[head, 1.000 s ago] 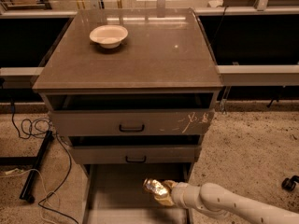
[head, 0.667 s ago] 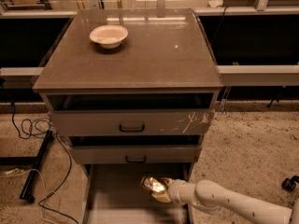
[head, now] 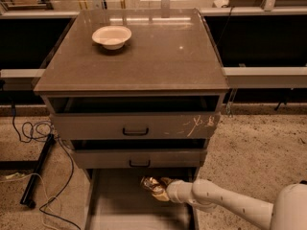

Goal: Place orange can into bottom drawer

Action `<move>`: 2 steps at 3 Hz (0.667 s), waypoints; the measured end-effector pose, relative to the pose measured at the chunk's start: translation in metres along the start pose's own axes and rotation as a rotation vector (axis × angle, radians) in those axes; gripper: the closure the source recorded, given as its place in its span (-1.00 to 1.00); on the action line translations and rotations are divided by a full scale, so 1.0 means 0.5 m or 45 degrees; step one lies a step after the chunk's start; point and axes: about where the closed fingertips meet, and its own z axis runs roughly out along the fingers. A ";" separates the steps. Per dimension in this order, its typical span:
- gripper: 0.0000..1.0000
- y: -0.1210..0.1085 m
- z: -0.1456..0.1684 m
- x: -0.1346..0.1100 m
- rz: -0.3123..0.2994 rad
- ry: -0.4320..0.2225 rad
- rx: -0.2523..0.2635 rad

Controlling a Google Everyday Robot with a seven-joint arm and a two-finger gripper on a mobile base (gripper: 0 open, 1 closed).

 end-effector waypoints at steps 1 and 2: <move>1.00 -0.005 0.052 0.017 -0.020 0.011 -0.013; 1.00 0.010 0.092 0.043 -0.036 0.032 -0.045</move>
Offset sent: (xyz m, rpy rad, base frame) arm 0.0086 0.0317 -0.0703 -0.0447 0.0222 0.0718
